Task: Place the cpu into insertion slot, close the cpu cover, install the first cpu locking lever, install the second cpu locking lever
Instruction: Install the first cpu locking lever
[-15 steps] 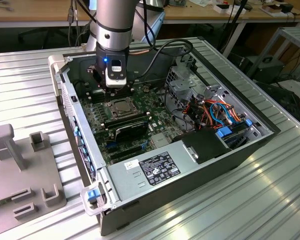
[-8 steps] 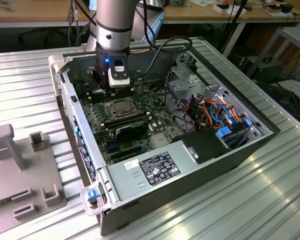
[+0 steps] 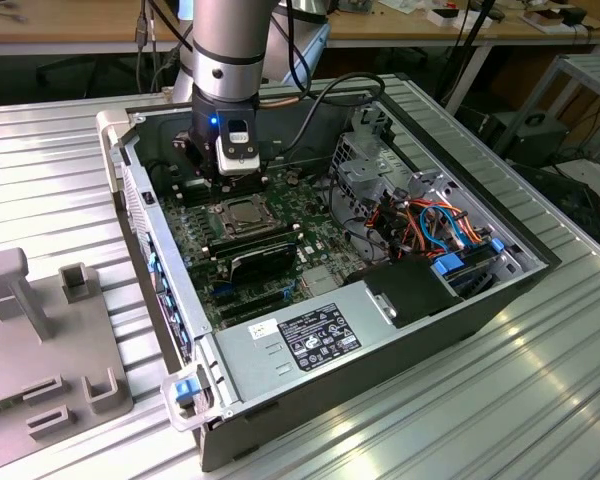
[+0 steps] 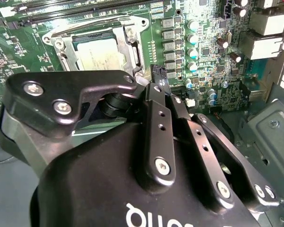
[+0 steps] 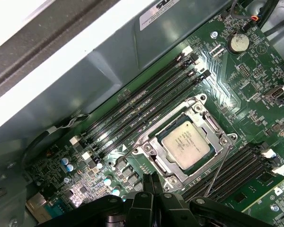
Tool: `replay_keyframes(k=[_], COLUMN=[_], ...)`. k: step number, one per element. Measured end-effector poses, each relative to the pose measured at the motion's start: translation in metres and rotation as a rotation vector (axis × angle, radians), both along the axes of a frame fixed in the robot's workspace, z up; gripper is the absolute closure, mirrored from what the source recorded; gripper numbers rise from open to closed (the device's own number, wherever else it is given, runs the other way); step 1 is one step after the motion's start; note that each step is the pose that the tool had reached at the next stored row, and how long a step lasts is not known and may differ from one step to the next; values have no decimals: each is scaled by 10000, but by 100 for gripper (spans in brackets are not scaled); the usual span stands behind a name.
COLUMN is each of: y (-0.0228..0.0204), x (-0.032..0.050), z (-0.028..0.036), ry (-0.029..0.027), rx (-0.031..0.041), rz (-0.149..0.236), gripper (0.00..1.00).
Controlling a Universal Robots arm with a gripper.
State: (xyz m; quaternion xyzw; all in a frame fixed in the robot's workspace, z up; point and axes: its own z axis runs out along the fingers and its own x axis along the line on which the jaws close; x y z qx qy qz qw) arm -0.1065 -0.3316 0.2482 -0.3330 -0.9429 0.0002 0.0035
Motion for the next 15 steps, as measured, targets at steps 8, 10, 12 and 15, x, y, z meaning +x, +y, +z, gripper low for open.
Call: replay_keyframes(k=[8,10,12,15], y=[0,0,0,0], x=[0,0,0,0], z=[0,-1,0,0], ry=[6,7,7,7], rx=[26,31,31,29], rz=[1,0,0,29], gripper=[89,89,89,89])
